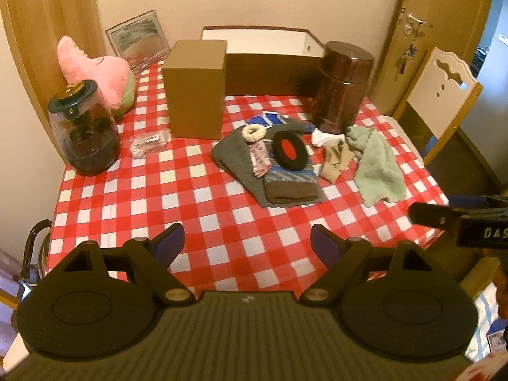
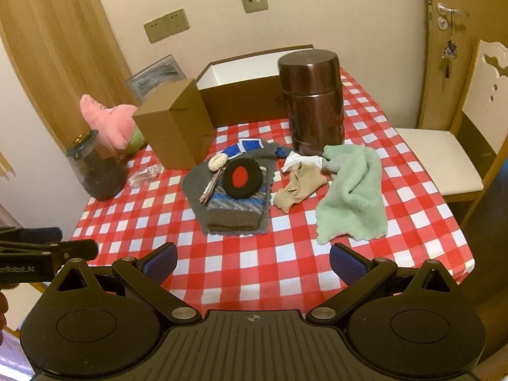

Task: Organize soft objects
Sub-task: 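Reach the right tool to the mint-green towel and close on it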

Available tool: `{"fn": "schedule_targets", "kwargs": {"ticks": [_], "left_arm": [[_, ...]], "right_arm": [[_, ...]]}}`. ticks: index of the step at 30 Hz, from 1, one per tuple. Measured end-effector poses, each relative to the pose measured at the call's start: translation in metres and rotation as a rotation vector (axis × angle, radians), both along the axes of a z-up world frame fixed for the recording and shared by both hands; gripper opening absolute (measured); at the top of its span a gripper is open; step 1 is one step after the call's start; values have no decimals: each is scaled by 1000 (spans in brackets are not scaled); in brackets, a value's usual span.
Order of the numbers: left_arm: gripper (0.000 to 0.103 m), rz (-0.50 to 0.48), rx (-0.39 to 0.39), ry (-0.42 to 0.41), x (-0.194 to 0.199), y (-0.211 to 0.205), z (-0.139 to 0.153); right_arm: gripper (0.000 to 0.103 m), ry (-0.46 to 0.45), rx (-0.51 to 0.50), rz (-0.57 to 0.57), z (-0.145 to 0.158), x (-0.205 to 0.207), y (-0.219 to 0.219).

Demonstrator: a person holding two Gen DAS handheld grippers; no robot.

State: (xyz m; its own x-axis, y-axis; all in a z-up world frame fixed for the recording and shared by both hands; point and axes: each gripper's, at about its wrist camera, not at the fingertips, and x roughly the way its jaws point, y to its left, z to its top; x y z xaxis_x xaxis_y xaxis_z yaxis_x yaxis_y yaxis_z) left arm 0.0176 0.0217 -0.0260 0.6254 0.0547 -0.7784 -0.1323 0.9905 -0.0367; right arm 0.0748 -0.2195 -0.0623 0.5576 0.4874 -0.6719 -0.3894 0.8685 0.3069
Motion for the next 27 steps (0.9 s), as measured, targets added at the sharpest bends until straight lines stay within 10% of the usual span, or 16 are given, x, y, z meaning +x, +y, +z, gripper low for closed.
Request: {"fn": "schedule_targets", "kwargs": {"ticks": [27], "left_arm": [[79,118,19,28,70,77,-39]], "right_arm": [[87,-25,-26,-152,-60,105,-32]]}}
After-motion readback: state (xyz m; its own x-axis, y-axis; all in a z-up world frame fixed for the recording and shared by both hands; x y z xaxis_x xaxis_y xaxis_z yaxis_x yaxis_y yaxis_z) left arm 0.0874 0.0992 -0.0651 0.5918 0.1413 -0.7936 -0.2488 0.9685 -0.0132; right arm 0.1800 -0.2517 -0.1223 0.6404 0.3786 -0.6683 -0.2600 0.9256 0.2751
